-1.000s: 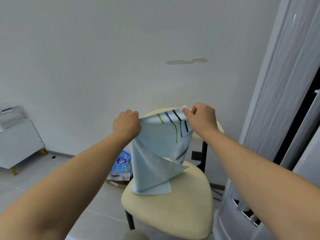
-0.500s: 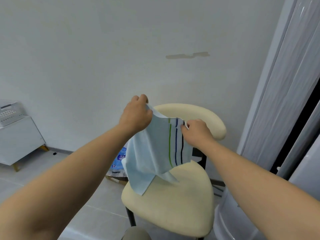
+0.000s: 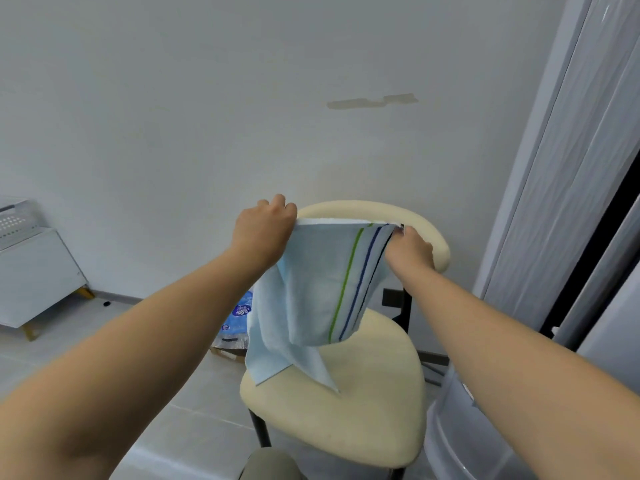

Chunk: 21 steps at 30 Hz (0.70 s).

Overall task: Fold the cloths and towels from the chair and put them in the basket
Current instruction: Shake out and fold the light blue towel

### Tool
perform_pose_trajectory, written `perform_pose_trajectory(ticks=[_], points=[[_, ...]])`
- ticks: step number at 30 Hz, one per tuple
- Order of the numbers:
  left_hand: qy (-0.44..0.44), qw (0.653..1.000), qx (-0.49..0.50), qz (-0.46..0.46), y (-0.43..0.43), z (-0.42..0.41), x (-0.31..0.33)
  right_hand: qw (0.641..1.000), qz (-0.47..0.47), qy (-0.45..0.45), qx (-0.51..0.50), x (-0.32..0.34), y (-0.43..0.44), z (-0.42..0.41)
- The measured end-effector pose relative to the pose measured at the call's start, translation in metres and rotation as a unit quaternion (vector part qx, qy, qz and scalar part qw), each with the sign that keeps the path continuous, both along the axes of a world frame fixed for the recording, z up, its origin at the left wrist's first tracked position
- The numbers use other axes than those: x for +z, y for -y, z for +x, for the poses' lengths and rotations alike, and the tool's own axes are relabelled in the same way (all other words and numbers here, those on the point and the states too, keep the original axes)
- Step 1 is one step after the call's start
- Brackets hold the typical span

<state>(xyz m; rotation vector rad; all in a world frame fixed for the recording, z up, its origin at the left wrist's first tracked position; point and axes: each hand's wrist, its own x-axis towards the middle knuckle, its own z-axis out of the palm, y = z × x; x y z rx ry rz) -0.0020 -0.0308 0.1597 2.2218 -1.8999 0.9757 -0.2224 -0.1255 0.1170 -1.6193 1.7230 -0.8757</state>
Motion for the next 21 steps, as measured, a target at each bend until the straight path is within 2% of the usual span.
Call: perform_pose_trajectory(ticks=[2, 4, 6, 9, 11, 13, 15, 18, 21], points=[[0.028, 0.999, 0.006, 0.018, 0.003, 0.006, -0.006, 0.990, 0.068, 0.124, -0.028, 0.007, 0.004, 0.002], [0.032, 0.999, 0.013, 0.039, 0.004, 0.011, -0.013, 0.946, 0.142, 0.288, -0.038, 0.013, 0.000, 0.001], [0.004, 0.997, 0.027, 0.065, 0.003, 0.014, -0.019, 0.905, 0.157, 0.396, -0.019, 0.018, -0.004, 0.000], [-0.107, 0.986, 0.080, 0.097, 0.000, 0.012, -0.023, 0.881, 0.125, 0.457, 0.004, 0.017, 0.000, 0.001], [-0.227, 0.959, 0.119, 0.124, 0.003, 0.014, -0.025, 0.880, 0.110, 0.461, 0.012, 0.014, 0.001, 0.002], [-0.416, 0.894, 0.109, 0.125, 0.010, 0.019, -0.027, 0.881, 0.122, 0.456, 0.016, 0.006, 0.001, 0.003], [-0.599, 0.796, 0.059, 0.067, 0.013, 0.016, -0.024, 0.882, 0.144, 0.448, 0.021, -0.004, -0.002, 0.005], [-0.726, 0.688, 0.019, -0.019, 0.014, 0.003, -0.010, 0.889, 0.182, 0.417, 0.045, -0.023, -0.015, 0.011], [-0.784, 0.617, 0.005, -0.074, 0.015, -0.011, 0.006, 0.897, 0.229, 0.366, 0.094, -0.042, -0.036, 0.020]])
